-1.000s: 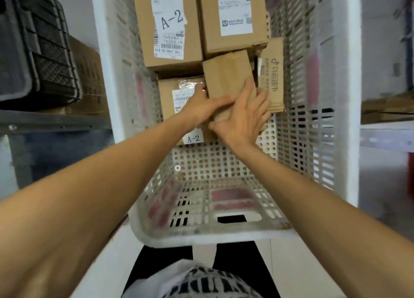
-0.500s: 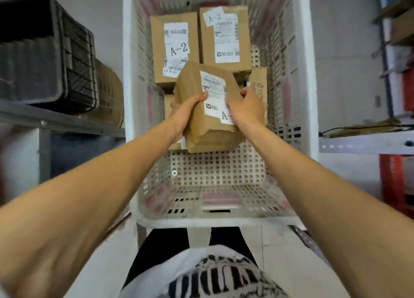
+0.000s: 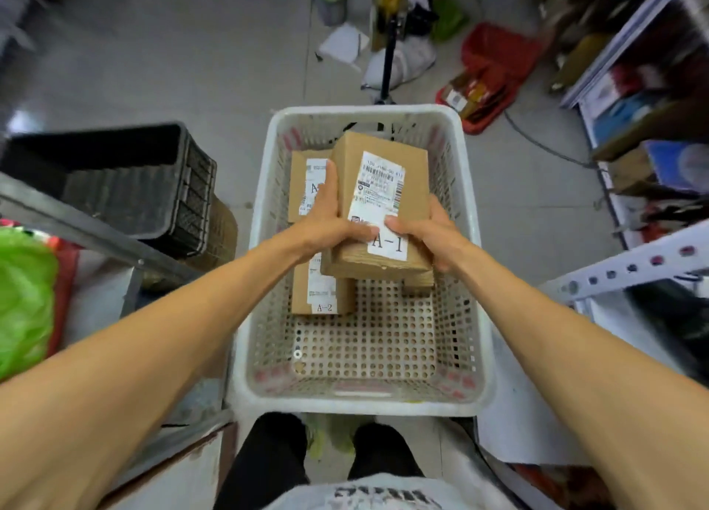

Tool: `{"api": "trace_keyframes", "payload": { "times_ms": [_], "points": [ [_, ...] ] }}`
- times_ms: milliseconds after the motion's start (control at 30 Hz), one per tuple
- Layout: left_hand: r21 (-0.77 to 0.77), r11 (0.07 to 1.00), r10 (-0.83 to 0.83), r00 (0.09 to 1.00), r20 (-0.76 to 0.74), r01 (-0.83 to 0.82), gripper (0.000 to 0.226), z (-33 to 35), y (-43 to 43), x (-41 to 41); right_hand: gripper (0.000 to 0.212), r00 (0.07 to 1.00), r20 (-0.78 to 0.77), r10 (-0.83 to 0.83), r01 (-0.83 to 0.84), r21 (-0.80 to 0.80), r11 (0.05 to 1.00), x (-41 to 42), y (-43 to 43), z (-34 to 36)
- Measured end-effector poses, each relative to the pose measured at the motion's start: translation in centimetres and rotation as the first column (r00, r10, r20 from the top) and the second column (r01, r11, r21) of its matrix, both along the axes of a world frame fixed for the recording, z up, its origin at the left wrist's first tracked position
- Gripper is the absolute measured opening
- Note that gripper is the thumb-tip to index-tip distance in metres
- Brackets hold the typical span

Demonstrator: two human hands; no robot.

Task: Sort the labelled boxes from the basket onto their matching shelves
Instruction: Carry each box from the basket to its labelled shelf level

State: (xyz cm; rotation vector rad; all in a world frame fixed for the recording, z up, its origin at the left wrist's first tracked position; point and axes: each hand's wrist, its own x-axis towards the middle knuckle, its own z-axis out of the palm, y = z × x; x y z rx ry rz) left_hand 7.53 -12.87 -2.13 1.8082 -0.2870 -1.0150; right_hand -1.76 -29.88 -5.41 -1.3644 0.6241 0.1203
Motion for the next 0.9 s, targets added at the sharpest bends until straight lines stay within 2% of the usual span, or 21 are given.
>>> {"api": "trace_keyframes", "payload": {
  "times_ms": [67, 200, 333, 567, 800, 900],
  "points": [
    [0.003, 1.000, -0.026, 0.996, 0.082, 0.026, 0.145, 1.2, 0.4, -1.0, 0.076, 0.998, 0.044, 0.036, -0.032, -0.089, 0.996, -0.6, 0.2, 2.0],
    [-0.093, 0.996, 0.029, 0.994, 0.106, -0.019, 0.127, 3.6, 1.2, -2.4, 0.104, 0.994, 0.101, 0.051, -0.031, -0.195, 0.980, -2.5, 0.8, 5.6],
    [-0.151, 0.988, 0.020, 0.980, 0.197, 0.010, 0.128, 6.8, 2.8, -3.7, 0.127, 0.992, 0.124, 0.030, 0.005, -0.276, 0.961, -4.9, 2.9, 9.9],
    [-0.228, 0.967, -0.042, 0.951, 0.305, 0.116, 0.129, 11.9, 7.0, -7.4, 0.119, 0.977, 0.207, -0.053, 0.138, -0.421, 0.897, -11.2, 9.4, 16.0],
    [-0.309, 0.923, -0.112, 0.929, 0.352, 0.228, 0.124, 17.0, 10.6, -12.4, 0.128, 0.967, 0.247, -0.063, 0.186, -0.514, 0.838, -17.3, 13.7, 20.3],
    [-0.316, 0.907, -0.142, 0.910, 0.390, 0.278, 0.122, 18.9, 11.7, -14.3, 0.140, 0.964, 0.255, -0.073, 0.205, -0.545, 0.813, -19.4, 15.1, 22.4]
  ]
}}
